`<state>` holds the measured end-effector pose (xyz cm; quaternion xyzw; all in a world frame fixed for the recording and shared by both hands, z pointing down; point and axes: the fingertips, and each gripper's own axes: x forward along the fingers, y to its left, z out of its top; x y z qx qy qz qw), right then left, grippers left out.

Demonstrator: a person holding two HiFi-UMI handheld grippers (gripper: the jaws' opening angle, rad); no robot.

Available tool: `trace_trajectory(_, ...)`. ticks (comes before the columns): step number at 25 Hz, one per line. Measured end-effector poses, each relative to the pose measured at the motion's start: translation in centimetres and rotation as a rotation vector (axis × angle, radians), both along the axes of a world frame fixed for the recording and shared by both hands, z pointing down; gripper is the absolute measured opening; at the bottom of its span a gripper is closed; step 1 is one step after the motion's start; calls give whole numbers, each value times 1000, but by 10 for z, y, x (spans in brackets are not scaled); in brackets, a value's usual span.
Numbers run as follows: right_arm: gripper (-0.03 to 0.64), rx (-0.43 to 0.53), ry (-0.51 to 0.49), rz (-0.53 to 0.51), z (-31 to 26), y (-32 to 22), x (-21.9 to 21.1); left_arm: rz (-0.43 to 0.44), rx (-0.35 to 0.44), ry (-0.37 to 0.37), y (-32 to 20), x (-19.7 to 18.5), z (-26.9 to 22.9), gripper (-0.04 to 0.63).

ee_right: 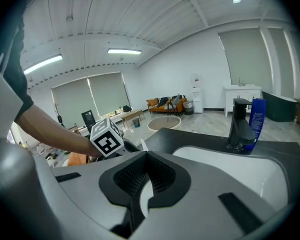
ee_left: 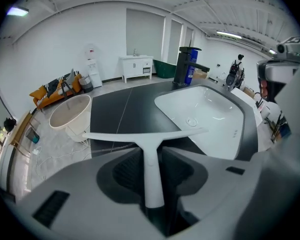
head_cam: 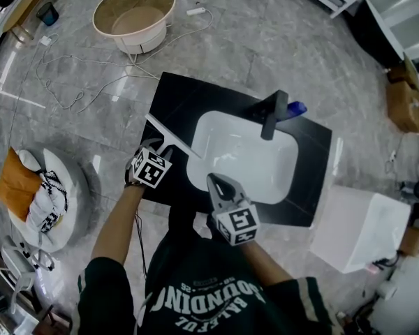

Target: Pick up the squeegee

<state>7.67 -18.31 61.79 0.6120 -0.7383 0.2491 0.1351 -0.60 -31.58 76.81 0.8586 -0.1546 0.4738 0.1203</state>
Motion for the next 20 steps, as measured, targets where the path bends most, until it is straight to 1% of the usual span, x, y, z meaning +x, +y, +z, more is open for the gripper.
trace_trajectory(3,0,-20,-19,19,-5,1,2,-5,-3,-16,-3,2,3,133)
trace_trajectory(7,0,-15,-23,47,-5,0,8,-6,-23,-36,-3,1,6,103)
trace_trajectory(14,0,-15,-18,40,-6,0,12,-33,-59,-19,0,1,8,80)
trace_trajectory(20,0,-3,-1,27,-2,1,15,-45,-25,2,-3,0,-3,77)
